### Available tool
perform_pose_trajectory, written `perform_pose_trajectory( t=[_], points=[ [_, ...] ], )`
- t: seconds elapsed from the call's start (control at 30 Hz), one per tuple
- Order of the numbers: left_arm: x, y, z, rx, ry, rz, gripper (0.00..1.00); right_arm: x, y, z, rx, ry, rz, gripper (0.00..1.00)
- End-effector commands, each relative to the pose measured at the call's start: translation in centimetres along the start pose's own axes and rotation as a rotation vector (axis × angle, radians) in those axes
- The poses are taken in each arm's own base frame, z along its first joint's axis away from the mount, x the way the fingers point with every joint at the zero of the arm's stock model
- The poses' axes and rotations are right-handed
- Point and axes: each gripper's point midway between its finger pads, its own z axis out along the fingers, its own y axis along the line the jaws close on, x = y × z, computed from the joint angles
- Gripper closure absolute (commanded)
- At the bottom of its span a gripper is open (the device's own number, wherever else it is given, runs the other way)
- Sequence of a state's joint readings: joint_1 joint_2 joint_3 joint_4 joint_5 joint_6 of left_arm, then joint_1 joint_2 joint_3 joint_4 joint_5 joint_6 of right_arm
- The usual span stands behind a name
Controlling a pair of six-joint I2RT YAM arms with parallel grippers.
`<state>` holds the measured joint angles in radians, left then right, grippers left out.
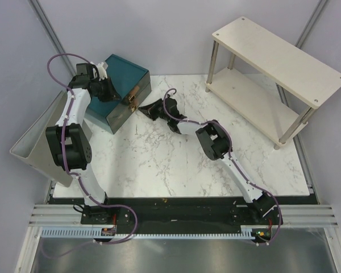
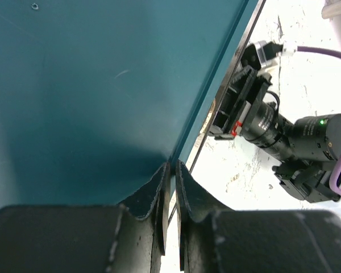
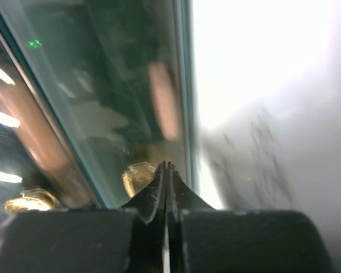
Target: Organize the makeup
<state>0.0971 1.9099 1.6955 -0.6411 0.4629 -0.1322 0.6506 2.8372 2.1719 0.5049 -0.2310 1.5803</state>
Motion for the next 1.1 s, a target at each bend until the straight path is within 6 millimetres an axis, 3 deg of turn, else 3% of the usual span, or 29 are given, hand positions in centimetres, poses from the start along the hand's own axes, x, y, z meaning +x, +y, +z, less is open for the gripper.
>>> perform_pose_trajectory(
  t=[0.0, 0.07, 0.1, 0.17, 0.2, 0.27, 0.3, 0.37, 0.4, 0.43, 0.47, 0.5, 0.57, 0.73, 0.83, 0.87, 0.9, 0.93, 0.97, 1.03, 1.07],
  points=[
    [9.4, 1.6, 0.0, -0.094, 0.354, -0.093, 0.83, -0.6, 5.8, -2.9, -0.055, 0.011, -0.154, 0.99],
    [8.2, 1.2, -0.7, -0.104, 0.322, -0.076, 0.83, -2.3, 6.4, -4.6, -0.022, -0.004, -0.198, 0.99],
    [7.2, 1.2, -1.1, -0.112, 0.293, -0.063, 0.83, -2.8, 8.2, -5.5, -0.035, -0.009, -0.269, 1.0],
    [5.8, 0.5, -2.2, -0.114, 0.248, -0.049, 0.83, -4.5, 6.8, -7.3, 0.041, -0.022, -0.311, 1.0],
    [4.8, 0.0, -2.7, -0.109, 0.217, -0.042, 0.83, -4.9, 8.8, -8.5, 0.025, -0.035, -0.379, 1.0],
    [3.4, -0.8, -3.9, -0.101, 0.168, -0.028, 0.82, -6.5, 7.1, -10.5, 0.113, -0.057, -0.418, 1.0],
    [2.5, -1.5, -4.5, -0.086, 0.141, -0.02, 0.82, -6.8, 8.0, -11.8, 0.126, -0.064, -0.489, 0.99],
    [0.7, -3.2, -5.9, -0.044, 0.073, 0.01, 0.79, -7.9, 7.6, -13.7, 0.2, -0.074, -0.544, 0.98],
    [0.3, -3.7, -6.3, -0.026, 0.053, 0.016, 0.77, -8.2, 8.9, -14.8, 0.209, -0.089, -0.601, 0.97],
    [-0.5, -4.7, -7.5, 0.001, 0.014, 0.036, 0.75, -8.8, 8.8, -15.7, 0.243, -0.091, -0.7, 0.97],
    [-1.3, -5.5, -8.0, 0.03, -0.021, 0.056, 0.67, -8.7, 7.8, -16.9, 0.317, -0.075, -0.742, 0.95],
    [-1.5, -6.6, -8.5, 0.077, -0.037, 0.065, 0.62, -9.3, 8.7, -18.4, 0.347, -0.113, -0.794, 0.94],
    [-2.5, -8.5, -9.9, 0.132, -0.098, 0.1, 0.5, -9.8, 7.7, -20.8, 0.441, -0.115, -0.889, 0.87],
    [-1.6, -12.6, -11.3, 0.253, -0.138, 0.19, 0.34, -10.3, 7.1, -27.3, 0.612, -0.145, -1.042, 0.64],
    [0.0, -16.4, -11.7, 0.326, -0.15, 0.288, 0.16, -10.2, 5.9, -31.3, 0.729, -0.127, -1.098, 0.45],
    [0.9, -16.7, -11.3, 0.339, -0.139, 0.302, 0.06, -10.0, 6.7, -32.5, 0.731, -0.14, -1.123, 0.43],
    [1.2, -17.5, -11.7, 0.356, -0.15, 0.322, 0.02, -9.8, 5.4, -33.6, 0.77, -0.127, -1.12, 0.4],
    [2.1, -18.3, -11.4, 0.378, -0.132, 0.335, 0.01, -9.7, 4.8, -34.7, 0.805, -0.122, -1.117, 0.34],
    [3.1, -18.6, -11.0, 0.398, -0.105, 0.337, 0.01, -9.8, 5.4, -35.9, 0.816, -0.155, -1.121, 0.32],
    [4.5, -19.7, -10.6, 0.429, -0.076, 0.352, 0.01, -9.2, 3.5, -38.0, 0.878, -0.126, -1.114, 0.27],
    [5.7, -19.8, -10.1, 0.444, -0.048, 0.351, 0.01, -9.2, 3.7, -39.0, 0.891, -0.144, -1.12, 0.25]
  ],
)
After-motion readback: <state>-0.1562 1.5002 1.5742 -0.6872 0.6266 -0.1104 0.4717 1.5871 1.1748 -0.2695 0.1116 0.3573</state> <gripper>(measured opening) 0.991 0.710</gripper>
